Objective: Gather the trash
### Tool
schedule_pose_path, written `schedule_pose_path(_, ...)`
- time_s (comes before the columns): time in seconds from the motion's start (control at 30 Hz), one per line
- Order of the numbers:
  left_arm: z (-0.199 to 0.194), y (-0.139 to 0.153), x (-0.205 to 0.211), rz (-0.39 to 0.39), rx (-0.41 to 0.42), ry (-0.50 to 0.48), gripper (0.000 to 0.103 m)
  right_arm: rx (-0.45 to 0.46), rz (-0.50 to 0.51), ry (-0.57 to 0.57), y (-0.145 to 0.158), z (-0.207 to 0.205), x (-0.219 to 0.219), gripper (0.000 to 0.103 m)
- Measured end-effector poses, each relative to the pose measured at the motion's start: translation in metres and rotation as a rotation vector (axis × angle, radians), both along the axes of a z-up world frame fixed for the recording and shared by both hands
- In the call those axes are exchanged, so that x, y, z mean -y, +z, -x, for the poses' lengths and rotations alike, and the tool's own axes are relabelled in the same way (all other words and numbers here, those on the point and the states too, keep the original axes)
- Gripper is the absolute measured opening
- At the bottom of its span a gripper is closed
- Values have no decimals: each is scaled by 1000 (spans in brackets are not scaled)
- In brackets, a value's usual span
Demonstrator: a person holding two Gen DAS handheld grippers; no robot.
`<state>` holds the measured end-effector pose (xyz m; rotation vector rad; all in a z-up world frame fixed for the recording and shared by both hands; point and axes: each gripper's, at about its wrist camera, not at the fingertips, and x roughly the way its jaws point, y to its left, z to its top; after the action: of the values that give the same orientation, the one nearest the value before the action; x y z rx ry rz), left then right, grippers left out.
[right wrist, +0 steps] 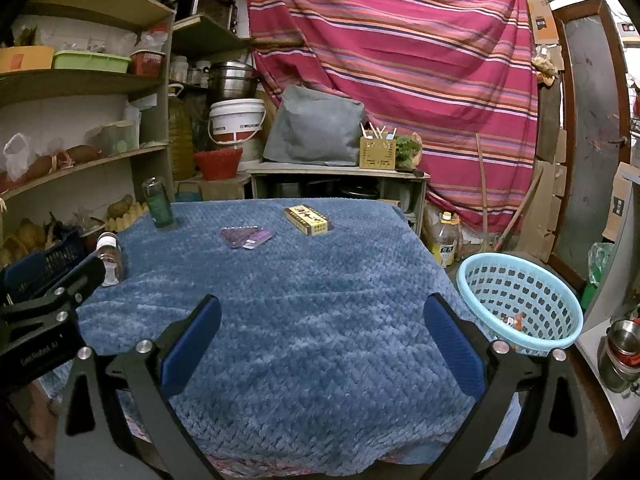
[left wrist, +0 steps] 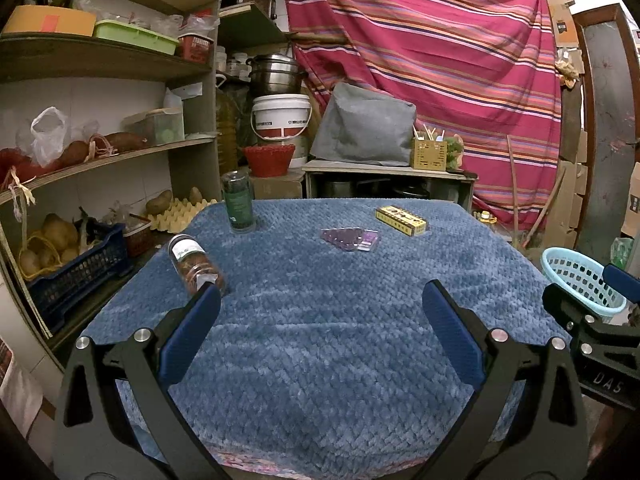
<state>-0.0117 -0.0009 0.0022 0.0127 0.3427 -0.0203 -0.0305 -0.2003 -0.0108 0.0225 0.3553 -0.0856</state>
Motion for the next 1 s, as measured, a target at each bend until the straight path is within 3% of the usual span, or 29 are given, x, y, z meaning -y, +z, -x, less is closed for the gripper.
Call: schedule_pose_path(1.0,-2,2,-3,10,6,3,98,9,12,3,2,2,-1,99)
